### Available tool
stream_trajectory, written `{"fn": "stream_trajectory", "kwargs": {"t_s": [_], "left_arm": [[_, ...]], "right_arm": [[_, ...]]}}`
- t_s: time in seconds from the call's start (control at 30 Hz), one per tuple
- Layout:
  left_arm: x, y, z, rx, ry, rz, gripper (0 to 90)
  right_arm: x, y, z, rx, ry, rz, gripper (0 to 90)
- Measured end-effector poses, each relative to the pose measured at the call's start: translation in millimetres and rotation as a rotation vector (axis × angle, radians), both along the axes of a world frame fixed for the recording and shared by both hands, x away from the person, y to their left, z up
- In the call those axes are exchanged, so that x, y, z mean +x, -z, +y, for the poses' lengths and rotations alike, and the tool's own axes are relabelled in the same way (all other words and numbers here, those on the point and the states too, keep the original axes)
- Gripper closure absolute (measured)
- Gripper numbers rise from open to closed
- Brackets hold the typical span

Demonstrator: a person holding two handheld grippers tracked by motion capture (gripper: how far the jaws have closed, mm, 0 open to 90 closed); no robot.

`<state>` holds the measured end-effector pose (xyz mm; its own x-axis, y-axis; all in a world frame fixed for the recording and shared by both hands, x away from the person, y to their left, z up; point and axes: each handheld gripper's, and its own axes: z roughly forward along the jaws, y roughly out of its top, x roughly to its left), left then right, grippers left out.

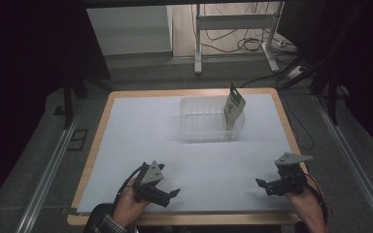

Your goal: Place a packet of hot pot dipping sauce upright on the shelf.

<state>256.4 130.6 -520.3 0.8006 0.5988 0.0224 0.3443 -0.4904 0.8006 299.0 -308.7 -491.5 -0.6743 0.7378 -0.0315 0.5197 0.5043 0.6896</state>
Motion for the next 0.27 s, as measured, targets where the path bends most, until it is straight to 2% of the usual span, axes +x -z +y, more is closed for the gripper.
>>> {"fn": "stream_trajectory", "kwargs": {"t_s": [0.13, 0.27], "left_arm": [[0.2, -0.3, 0.4, -0.002, -0.003, 0.002, 1.8], [0.6, -0.8, 1.2, -0.010, -0.009, 0.001, 1.8]], "right_arm": [[1.5, 4.7, -0.8, 0.000, -0.001, 0.022, 0.0], [2.2, 4.6, -1.4, 0.010, -0.003, 0.020, 0.0]]}}
